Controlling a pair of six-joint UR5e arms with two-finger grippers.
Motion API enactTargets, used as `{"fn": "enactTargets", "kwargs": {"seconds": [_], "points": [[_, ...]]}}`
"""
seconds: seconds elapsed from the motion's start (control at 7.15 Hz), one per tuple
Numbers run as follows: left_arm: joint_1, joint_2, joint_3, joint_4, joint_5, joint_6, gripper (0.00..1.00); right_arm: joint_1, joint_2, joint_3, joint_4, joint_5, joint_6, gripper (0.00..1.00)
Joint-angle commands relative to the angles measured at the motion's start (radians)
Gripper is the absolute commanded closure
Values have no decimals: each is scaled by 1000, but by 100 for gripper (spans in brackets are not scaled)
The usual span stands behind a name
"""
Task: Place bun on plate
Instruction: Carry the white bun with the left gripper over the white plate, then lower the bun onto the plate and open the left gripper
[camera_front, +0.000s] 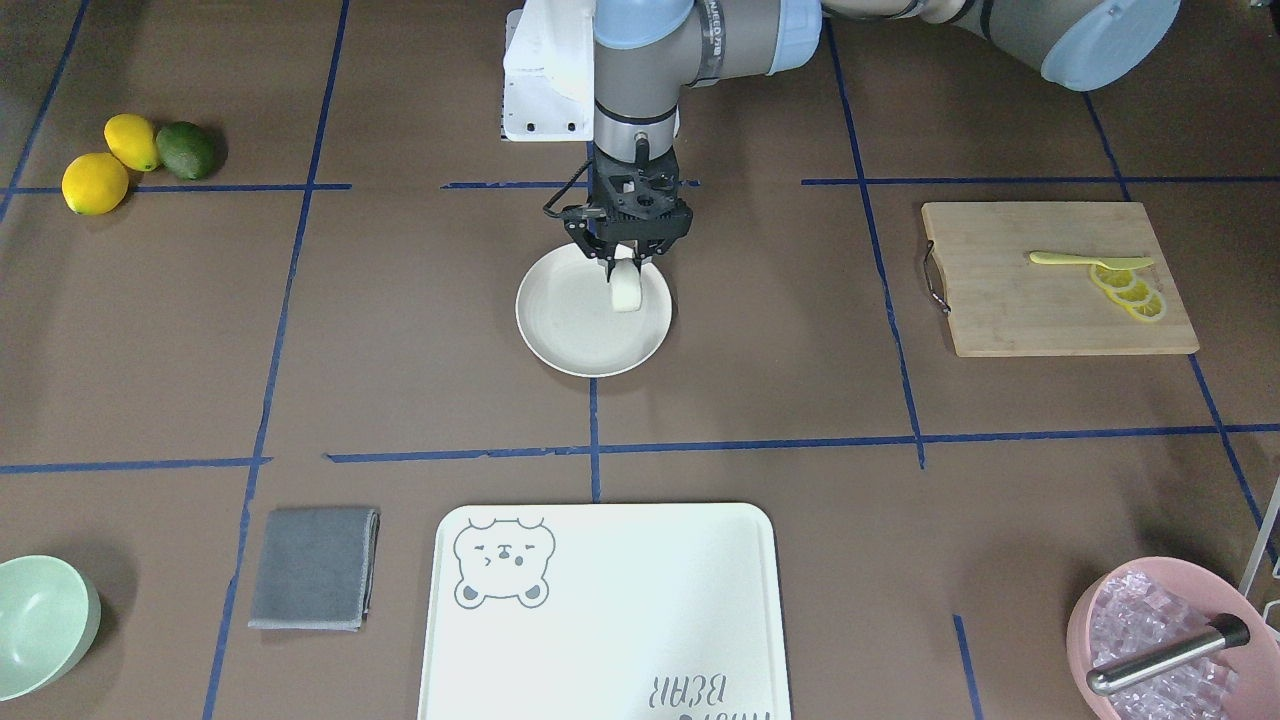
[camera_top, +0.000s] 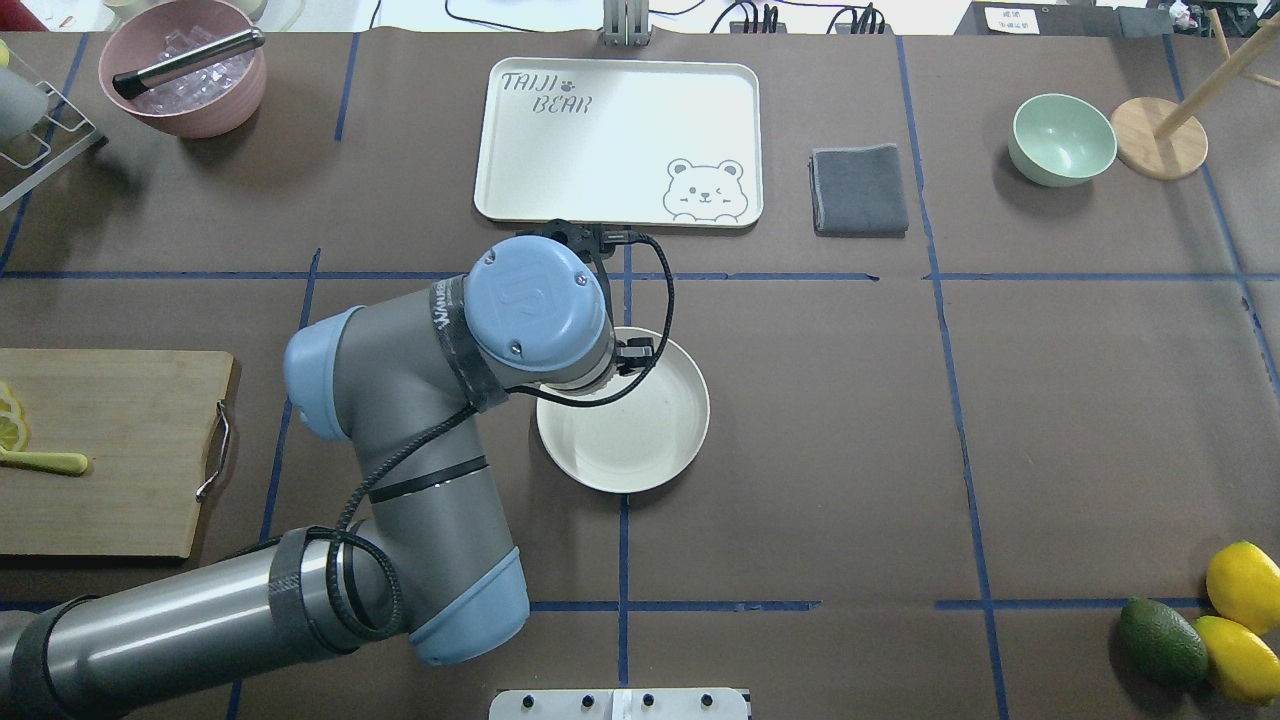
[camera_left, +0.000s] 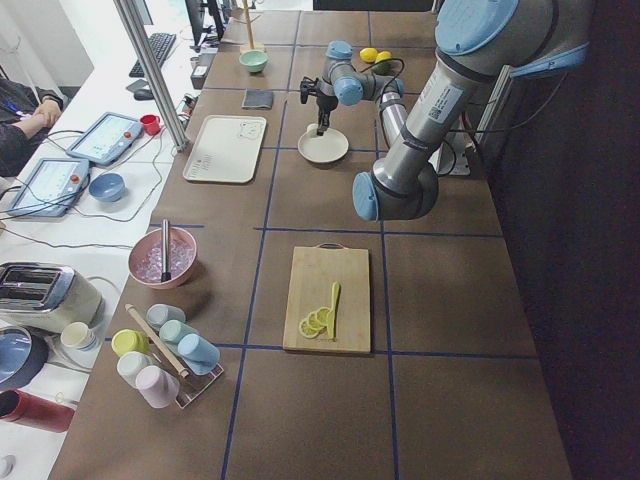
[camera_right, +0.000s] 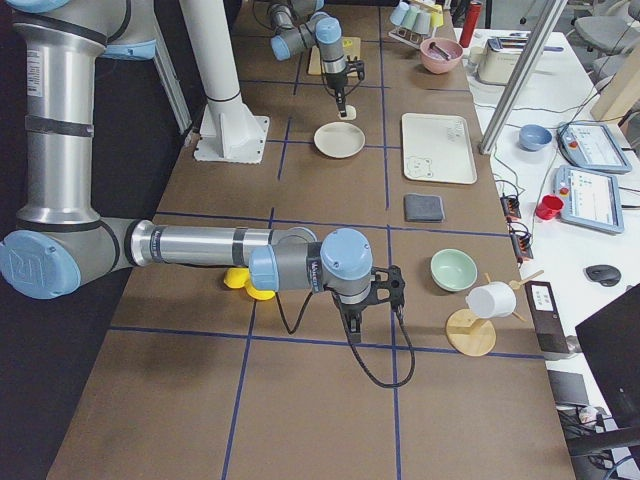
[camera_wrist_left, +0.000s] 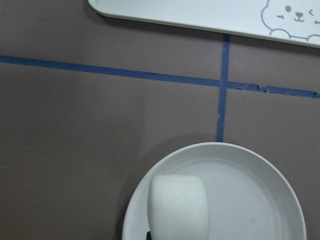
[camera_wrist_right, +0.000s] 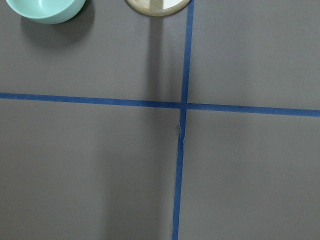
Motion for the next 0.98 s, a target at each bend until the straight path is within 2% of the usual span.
{"fn": "enactTargets", "kwargs": {"seconds": [0.0, 0.28, 0.84], "points": [[39, -35, 93, -75, 47, -1, 66, 2, -1, -5, -1, 1, -7, 0], [52, -37, 164, -135, 66, -2, 66, 2, -4, -4, -1, 2, -6, 0], [65, -34, 180, -138, 68, -24, 63, 3, -4, 1, 1, 2, -6, 0]]}}
